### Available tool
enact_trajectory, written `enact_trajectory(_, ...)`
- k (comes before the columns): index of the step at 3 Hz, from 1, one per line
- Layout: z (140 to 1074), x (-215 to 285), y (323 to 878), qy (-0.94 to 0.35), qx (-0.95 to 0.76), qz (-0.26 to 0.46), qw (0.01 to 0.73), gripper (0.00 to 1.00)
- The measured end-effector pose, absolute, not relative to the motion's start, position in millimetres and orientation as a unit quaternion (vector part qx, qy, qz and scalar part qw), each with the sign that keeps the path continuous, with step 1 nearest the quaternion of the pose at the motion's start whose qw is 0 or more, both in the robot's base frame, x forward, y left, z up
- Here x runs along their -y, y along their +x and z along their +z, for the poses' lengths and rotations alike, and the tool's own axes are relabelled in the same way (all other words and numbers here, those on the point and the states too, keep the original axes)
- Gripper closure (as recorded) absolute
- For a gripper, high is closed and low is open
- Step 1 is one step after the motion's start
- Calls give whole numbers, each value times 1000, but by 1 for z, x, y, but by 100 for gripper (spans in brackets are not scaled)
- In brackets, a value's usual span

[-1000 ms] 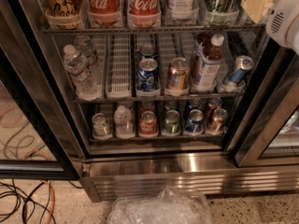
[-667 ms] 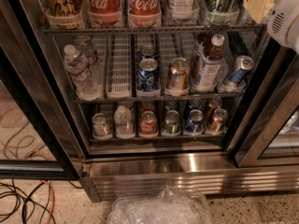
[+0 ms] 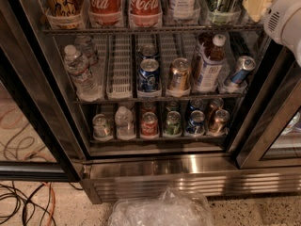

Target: Pick redbull can from top shelf of fridge

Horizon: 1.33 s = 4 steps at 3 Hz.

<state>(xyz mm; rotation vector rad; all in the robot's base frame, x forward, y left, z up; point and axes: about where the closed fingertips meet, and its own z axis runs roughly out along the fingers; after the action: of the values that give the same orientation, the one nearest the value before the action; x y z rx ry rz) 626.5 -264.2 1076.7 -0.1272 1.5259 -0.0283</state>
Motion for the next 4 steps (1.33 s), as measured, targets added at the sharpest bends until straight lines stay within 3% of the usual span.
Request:
enact_trajectory(3, 1062, 273, 657, -52, -695, -32, 717, 45)
enact_trajectory(4, 1062, 273, 657, -52, -695, -32, 717, 71)
